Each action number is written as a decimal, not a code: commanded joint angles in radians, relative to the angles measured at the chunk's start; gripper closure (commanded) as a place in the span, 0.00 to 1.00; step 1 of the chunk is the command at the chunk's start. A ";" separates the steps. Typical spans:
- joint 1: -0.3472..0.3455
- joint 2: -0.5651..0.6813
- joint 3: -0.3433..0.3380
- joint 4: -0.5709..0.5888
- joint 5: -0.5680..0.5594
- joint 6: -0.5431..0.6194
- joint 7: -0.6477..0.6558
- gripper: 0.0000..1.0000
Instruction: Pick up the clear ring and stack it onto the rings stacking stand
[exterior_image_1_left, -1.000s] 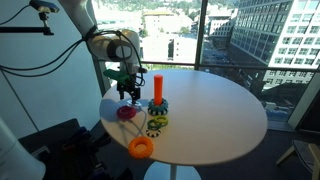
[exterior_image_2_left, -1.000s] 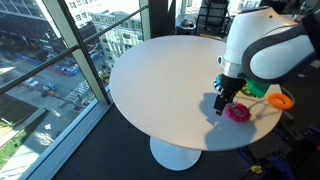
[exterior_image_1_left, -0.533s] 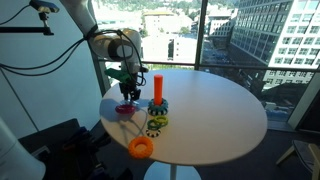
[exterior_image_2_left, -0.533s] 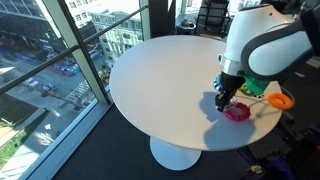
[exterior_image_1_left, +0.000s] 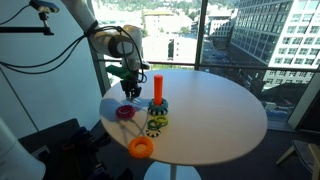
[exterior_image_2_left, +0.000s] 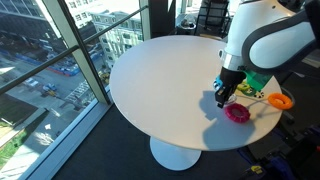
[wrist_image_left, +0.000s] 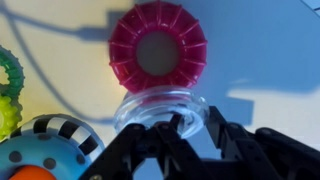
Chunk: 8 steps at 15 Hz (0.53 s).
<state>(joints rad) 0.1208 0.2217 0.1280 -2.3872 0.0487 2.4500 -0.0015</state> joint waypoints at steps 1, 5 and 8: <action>-0.009 -0.065 -0.001 0.008 0.011 -0.059 -0.010 0.92; -0.008 -0.135 -0.013 0.006 -0.011 -0.052 0.006 0.91; -0.011 -0.187 -0.021 0.010 -0.016 -0.045 0.006 0.92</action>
<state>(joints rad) 0.1181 0.0981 0.1143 -2.3796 0.0479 2.4216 -0.0015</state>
